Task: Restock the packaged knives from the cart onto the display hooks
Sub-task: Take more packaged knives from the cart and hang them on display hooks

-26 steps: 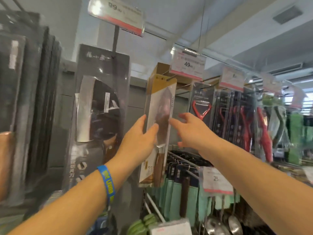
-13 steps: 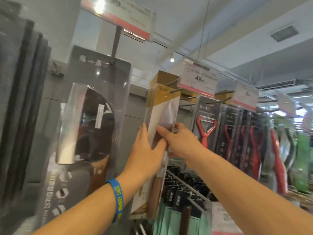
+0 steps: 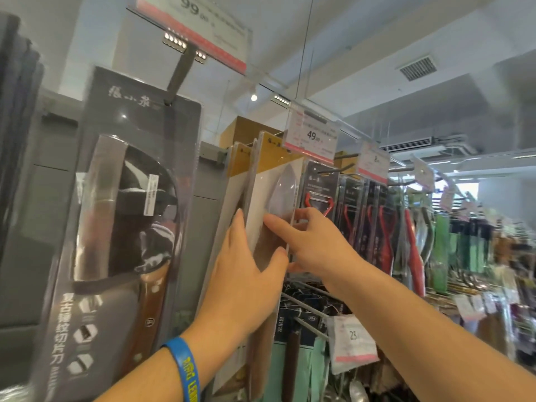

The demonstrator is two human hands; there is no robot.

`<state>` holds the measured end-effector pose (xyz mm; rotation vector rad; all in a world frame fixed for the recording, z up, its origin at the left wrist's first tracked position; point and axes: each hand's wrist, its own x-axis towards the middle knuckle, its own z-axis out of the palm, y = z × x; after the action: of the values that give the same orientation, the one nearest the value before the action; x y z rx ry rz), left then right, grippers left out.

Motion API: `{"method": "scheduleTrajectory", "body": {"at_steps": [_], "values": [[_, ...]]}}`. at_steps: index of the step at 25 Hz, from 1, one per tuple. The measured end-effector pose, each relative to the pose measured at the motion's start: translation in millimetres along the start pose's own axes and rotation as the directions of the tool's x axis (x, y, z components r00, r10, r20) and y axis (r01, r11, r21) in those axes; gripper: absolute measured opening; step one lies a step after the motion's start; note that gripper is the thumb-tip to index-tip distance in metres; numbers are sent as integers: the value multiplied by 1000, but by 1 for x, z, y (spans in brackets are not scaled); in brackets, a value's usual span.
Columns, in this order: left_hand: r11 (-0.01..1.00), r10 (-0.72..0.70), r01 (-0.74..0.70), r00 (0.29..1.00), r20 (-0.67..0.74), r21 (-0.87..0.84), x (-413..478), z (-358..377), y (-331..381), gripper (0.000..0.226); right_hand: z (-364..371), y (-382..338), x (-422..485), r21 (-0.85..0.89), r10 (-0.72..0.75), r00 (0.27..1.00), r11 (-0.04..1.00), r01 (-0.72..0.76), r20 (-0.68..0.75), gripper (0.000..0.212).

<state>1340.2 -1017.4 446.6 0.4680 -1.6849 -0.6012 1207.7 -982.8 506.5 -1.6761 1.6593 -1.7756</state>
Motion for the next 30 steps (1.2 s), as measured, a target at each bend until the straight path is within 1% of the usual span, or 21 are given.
{"method": "scheduleTrajectory", "body": {"at_steps": [3,6,7,8,10,11,12,16,18,20,21,23,25,29,30], "values": [[999,-44,44,999,24,26,3,-2,4,87,-3,-4,-1,-22,20,1000,1000,-20,7,54],[995,-78,74,995,68,61,9,-8,0,86,-1,-4,3,-118,7,1000,993,-6,3,65],[996,-79,75,994,78,52,11,-11,-3,83,0,-3,4,-138,-1,1000,990,2,11,72],[996,-86,84,993,76,25,14,-12,-5,81,1,-2,7,-120,2,1000,993,1,24,82],[993,-111,113,993,47,-38,20,-14,-11,75,7,0,11,-14,47,998,999,-46,51,105],[989,-132,134,991,31,-60,22,-14,-14,73,10,3,14,24,77,995,997,-78,64,111],[984,-158,159,987,18,-79,25,-14,-17,71,13,7,18,50,95,992,994,-100,88,112],[961,-243,239,970,-11,-140,31,-13,-27,67,22,22,34,167,65,985,982,-92,161,93],[949,-284,279,959,-16,-145,36,-13,-29,68,20,22,39,161,42,982,984,-72,186,81],[949,-286,281,958,-21,-142,41,-14,-30,67,18,25,44,161,23,976,985,-59,217,70],[952,-278,272,960,-24,-140,42,-14,-31,66,17,26,44,178,21,972,982,-64,232,68],[956,-258,251,966,-28,-154,40,-15,-33,64,16,26,42,213,25,960,973,-87,280,68],[960,-234,227,972,-26,-162,35,-14,-35,60,19,23,38,217,36,959,971,-101,283,73],[972,-188,171,978,-93,-163,29,-15,-35,48,35,18,30,145,80,989,985,-98,126,94],[975,-179,163,979,-100,-149,30,-16,-36,47,38,18,30,145,97,991,983,-110,90,96]]}}
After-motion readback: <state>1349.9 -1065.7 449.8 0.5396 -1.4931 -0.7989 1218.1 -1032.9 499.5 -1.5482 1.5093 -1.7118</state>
